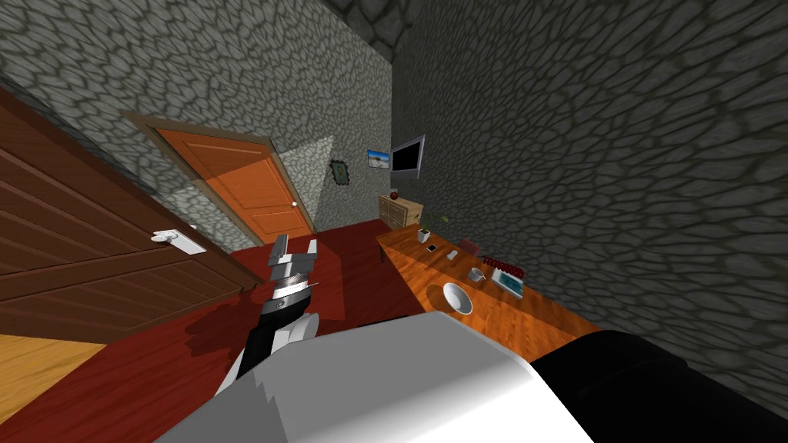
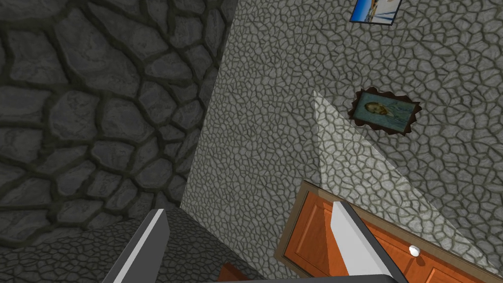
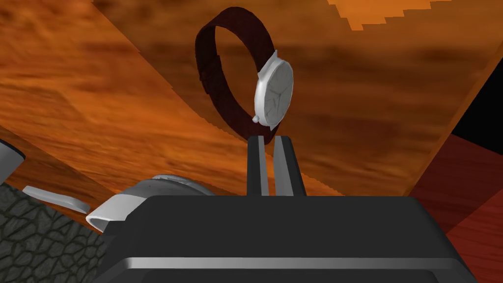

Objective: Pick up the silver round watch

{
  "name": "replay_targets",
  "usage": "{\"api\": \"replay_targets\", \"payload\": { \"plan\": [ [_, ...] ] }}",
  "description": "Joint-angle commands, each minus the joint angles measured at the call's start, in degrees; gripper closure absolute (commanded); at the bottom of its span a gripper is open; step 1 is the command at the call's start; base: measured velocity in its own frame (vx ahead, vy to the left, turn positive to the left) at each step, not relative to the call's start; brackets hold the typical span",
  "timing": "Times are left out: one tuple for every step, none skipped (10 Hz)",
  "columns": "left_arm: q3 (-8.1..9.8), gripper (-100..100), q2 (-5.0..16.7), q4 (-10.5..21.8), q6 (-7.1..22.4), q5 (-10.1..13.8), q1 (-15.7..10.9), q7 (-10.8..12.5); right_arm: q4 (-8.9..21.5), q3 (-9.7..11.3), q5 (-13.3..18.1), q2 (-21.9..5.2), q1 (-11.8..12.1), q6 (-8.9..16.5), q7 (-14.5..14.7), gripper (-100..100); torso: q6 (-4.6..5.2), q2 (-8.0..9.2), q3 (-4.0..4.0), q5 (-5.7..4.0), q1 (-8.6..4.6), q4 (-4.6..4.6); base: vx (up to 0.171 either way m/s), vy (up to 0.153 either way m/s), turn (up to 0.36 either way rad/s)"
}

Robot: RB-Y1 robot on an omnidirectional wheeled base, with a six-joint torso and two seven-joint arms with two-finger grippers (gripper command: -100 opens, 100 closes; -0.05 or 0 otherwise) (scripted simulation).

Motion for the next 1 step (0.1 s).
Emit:
{"api": "replay_targets", "payload": {
  "plan": [
    [0.0,0,0.0,0.0,0.0,0.0,0.0,0.0,0.0,0.0,0.0,0.0,0.0,0.0,0.0,0,0.0,0.0,0.0,0.0,0.0,0.0,0.0,0.0,0.0]
  ]
}}
